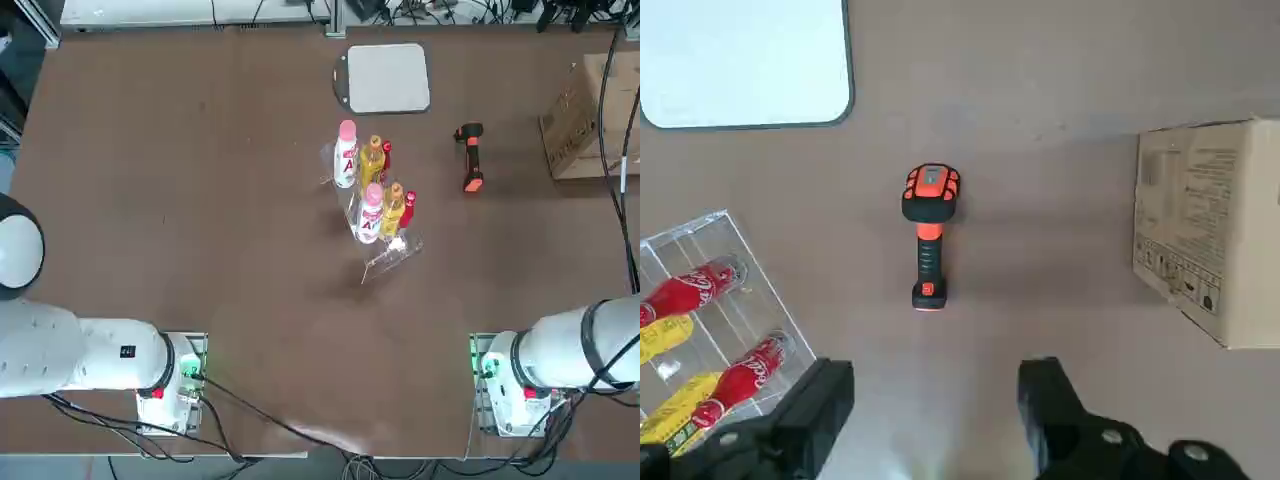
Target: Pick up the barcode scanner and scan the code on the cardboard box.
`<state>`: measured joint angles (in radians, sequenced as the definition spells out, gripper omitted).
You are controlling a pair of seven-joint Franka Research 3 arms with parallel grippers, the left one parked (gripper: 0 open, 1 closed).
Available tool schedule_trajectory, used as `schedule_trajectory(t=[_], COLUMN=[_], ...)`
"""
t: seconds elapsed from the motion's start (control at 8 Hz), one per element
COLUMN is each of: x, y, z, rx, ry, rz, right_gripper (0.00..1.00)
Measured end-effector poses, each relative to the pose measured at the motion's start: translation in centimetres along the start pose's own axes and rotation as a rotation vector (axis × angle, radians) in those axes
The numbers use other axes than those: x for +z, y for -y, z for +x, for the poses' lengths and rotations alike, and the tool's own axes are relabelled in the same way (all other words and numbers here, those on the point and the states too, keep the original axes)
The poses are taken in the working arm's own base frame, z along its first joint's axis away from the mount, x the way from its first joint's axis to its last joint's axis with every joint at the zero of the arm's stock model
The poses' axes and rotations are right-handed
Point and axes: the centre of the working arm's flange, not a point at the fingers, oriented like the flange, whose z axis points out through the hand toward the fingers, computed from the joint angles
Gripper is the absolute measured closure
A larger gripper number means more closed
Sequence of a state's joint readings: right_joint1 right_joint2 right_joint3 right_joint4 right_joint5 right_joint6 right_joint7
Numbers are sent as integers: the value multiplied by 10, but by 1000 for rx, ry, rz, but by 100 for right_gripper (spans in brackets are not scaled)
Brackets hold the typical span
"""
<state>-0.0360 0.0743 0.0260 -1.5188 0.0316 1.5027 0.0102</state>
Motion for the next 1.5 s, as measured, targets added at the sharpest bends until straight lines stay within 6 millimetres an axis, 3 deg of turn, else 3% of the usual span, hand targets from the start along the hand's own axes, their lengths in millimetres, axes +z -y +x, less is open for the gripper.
schedule_trajectory(t=[0.75, 1.25, 1.5], x=[8, 65, 109], y=[0, 13, 26], z=[4, 22, 27], rx=[0, -23, -42], ry=[16, 76, -12], rz=[0, -2, -4], right_gripper=[0, 0, 0])
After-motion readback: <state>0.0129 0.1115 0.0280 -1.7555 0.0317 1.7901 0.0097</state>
